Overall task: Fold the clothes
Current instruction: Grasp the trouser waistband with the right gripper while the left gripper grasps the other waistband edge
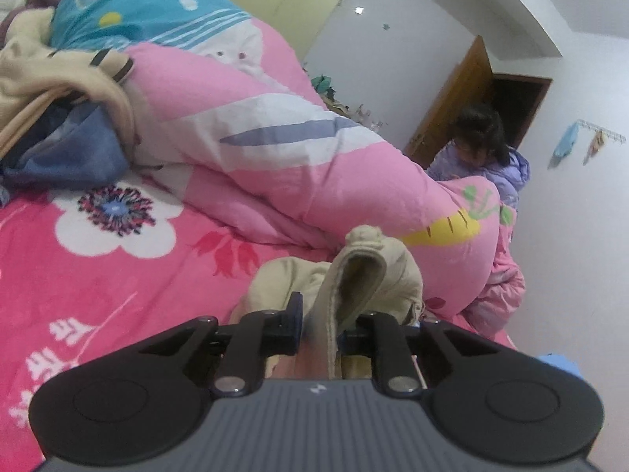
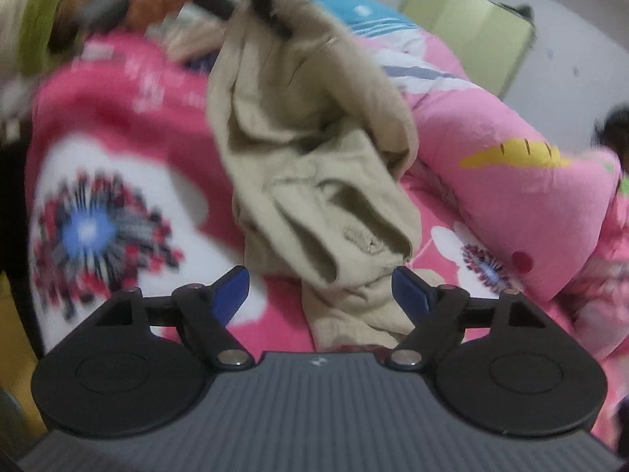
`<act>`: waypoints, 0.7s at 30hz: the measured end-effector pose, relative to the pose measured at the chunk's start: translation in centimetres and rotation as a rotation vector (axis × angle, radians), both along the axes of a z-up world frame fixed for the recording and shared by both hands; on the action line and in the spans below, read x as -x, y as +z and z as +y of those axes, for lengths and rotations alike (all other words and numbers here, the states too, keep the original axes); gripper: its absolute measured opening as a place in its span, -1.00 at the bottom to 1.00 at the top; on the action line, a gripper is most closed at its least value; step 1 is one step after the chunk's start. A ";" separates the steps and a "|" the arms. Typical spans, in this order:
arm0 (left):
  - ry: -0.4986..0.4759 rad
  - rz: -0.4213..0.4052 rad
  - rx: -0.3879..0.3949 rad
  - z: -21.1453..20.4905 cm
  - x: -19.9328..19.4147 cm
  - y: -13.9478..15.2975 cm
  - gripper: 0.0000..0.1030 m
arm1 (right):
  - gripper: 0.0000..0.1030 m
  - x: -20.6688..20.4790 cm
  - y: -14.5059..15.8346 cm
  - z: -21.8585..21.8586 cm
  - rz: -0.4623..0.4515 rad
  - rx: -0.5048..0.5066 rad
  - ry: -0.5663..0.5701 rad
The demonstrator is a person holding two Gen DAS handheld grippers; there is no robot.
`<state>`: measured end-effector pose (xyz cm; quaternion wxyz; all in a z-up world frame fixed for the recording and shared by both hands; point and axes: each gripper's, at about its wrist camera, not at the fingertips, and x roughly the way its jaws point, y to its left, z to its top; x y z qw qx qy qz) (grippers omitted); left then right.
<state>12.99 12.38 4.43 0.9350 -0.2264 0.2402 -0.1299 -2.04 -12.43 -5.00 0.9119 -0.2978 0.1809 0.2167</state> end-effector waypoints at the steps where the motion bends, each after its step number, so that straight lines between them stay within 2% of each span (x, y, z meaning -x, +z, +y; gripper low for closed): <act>1: -0.001 -0.001 0.007 0.2 0.3 -0.4 -0.67 | 0.55 -0.2 -0.3 0.5 -0.009 0.034 -0.002; 3: -0.002 -0.005 0.022 0.5 0.5 -1.1 -0.67 | 0.52 -0.8 -0.8 1.4 -0.019 0.082 -0.003; 4: -0.003 -0.003 0.031 0.8 0.5 -1.3 -0.67 | 0.42 -1.6 -1.0 1.6 -0.010 0.079 -0.001; 5: -0.004 -0.002 0.036 1.0 0.5 -1.5 -0.67 | 0.08 -2.3 -0.9 1.9 0.002 0.070 0.000; 8: -0.003 -0.007 0.047 1.6 0.6 -1.7 -0.67 | -0.37 -3.5 0.3 2.1 0.025 0.012 0.002; 11: 0.001 -0.026 0.045 2.2 0.7 -1.6 -0.67 | -0.46 -4.4 1.1 2.1 0.050 -0.026 -0.029; 16: -0.008 -0.027 0.051 2.5 0.4 -1.3 -0.67 | -0.50 -7.0 0.3 2.5 0.122 -0.037 -0.099; 17: -0.011 -0.027 0.051 2.3 0.1 -1.1 -0.69 | -0.73 -7.2 0.6 2.3 0.129 -0.080 -0.111; 21: -0.033 -0.034 0.015 1.3 -1.3 1.1 -0.79 | -0.82 -7.5 4.8 -1.6 0.144 -0.454 -0.213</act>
